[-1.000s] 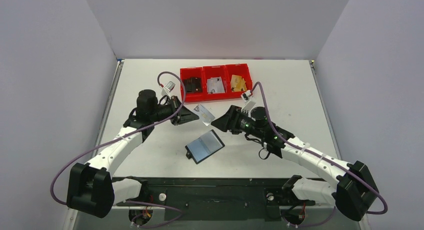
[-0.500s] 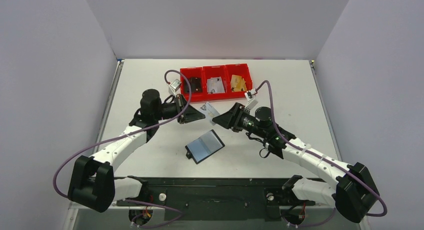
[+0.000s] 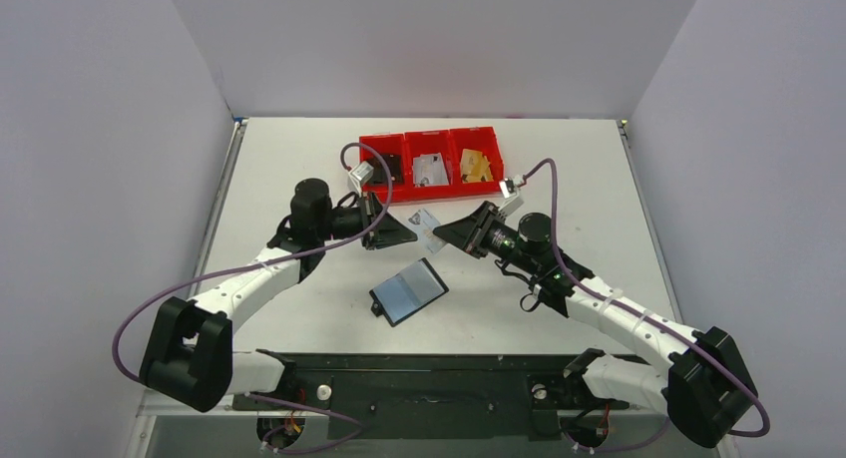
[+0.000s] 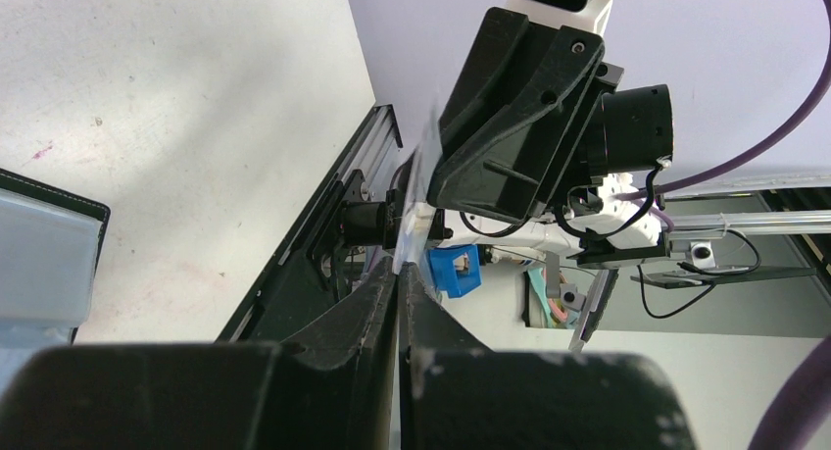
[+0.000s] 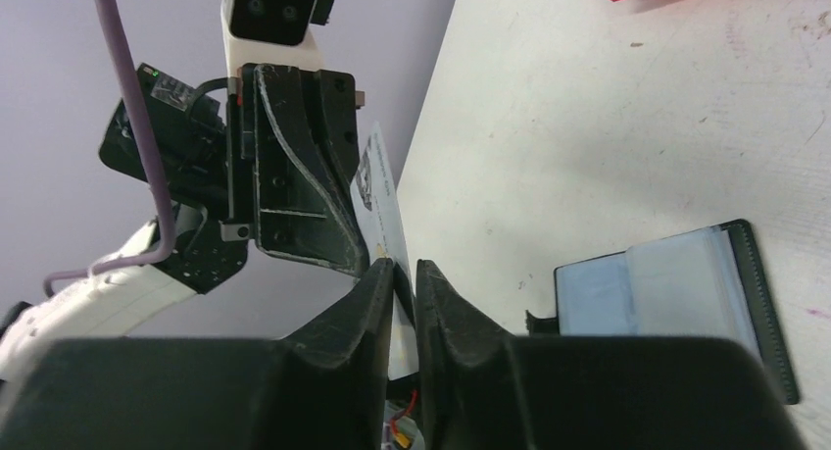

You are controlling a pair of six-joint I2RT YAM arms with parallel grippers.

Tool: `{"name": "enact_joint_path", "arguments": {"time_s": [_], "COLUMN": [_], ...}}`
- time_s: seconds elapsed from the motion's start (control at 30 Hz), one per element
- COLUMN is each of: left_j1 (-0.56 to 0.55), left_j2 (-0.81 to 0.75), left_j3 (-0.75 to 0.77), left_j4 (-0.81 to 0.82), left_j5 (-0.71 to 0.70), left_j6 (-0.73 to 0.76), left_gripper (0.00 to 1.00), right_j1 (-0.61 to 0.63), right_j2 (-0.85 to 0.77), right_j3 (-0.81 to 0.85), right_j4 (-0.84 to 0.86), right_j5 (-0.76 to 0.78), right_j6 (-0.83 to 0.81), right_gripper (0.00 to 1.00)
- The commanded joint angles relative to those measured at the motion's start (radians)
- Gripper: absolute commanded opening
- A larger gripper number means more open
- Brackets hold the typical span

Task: Take the credit cards out of the card holder
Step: Place the credit card in the storage box.

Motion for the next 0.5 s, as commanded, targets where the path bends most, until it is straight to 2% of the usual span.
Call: {"name": "enact_joint_path", "arguments": {"time_s": [0.0,0.03,0.13,0.27,0.3,0.47], "left_j1": [-0.011,-0.013,-0.016,-0.016,-0.016,-0.014], "left_j2": [0.012,0.012,0.015,0.013,0.011,0.006], "left_j3": [0.034,0.036,0.049,0.059,0.061,0.077], "left_j4": [0.057,0.056,0.014,-0.022,-0.032,-0.098], "left_j5": [0.02,0.018,0.011,0.002,-0.001,-0.024], "left_j6": [-0.001,0.0,0.024,0.046,0.052,0.09], "left_gripper": [0.0,0.0,0.0,0.16,0.23,0.37], "right_j1": [-0.011,-0.011,-0.011,-0.015,-0.016,-0.018], "right_j2": [-0.018,-0.017,-0.013,-0.015,-0.015,-0.018], "right_j3": [-0.006,-0.007,-0.009,-0.007,-0.005,-0.001], "right_j4": [0.077,0.077,0.075,0.064,0.061,0.039], "right_j5": [-0.019,-0.019,-0.018,-0.011,-0.008,0.005], "right_j6": [0.014,0.016,0.02,0.019,0.018,0.016], "right_gripper": [0.06,0.0,0.0,0.0,0.0,0.0]}}
